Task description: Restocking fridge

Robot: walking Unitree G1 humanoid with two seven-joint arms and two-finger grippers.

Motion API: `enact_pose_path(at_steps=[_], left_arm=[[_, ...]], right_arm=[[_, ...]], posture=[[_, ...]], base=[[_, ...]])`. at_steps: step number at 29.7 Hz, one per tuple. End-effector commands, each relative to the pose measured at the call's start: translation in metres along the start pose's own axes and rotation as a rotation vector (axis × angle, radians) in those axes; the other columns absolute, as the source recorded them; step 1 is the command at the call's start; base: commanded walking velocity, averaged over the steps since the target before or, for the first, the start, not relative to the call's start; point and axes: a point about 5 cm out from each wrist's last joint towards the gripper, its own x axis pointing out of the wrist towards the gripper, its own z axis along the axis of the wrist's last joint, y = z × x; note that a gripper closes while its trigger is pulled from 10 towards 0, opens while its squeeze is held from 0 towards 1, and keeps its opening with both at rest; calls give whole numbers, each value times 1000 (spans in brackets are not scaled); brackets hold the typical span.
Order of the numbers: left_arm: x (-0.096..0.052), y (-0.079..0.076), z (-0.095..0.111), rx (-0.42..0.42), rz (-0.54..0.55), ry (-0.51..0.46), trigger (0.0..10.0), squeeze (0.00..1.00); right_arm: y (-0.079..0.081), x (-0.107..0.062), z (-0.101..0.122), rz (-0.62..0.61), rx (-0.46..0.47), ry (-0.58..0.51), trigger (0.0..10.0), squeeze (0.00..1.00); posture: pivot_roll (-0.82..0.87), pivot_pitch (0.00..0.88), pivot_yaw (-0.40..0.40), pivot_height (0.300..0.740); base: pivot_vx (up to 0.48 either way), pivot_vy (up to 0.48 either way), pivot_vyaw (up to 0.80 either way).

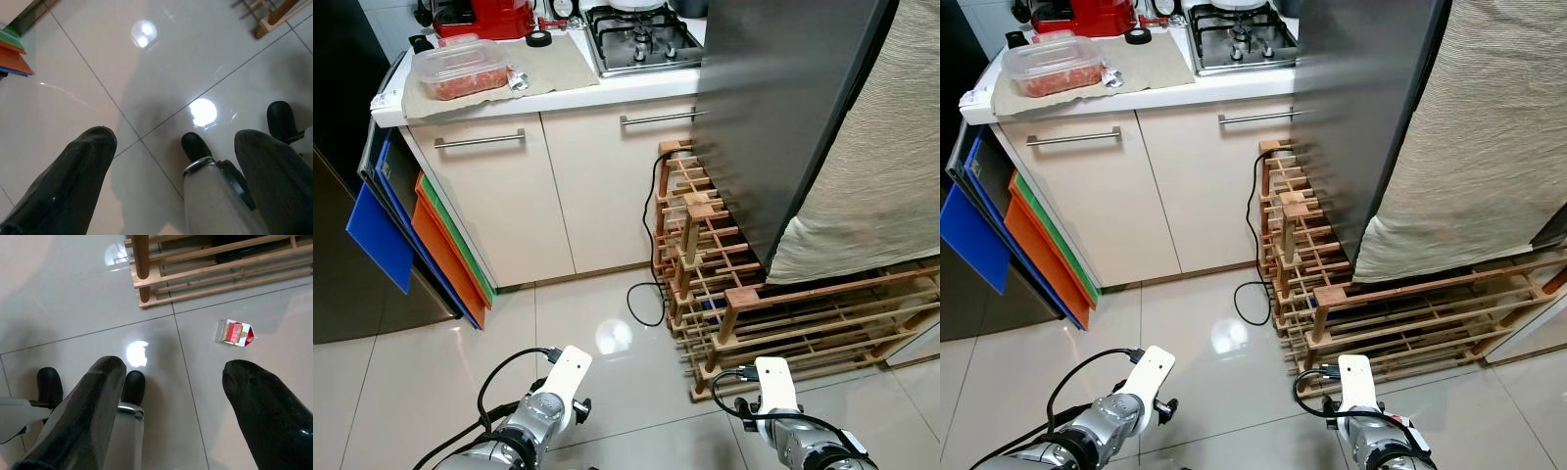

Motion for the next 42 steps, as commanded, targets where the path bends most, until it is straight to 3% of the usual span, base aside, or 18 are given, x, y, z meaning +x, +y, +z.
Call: enact_pose_path(at_steps=[1, 17, 42], left_arm=[[0, -1, 1, 0, -4, -3, 10000, 0], [0, -2, -1, -51, 2, -5, 10000, 0], [0, -4, -1, -21, 2, -5, 10000, 0]], right_arm=[[-2, 0, 3, -7, -6, -6, 10000, 0], [-1, 0, -1, 10, -40, 5, 10000, 0], [-1, 0, 3, 19, -42, -29, 10000, 0]], posture=[[4, 0, 39, 740], [31, 1, 13, 740], [19, 0, 13, 740]], base=[[0, 0, 0], [0, 0, 0], [0, 0, 0]])
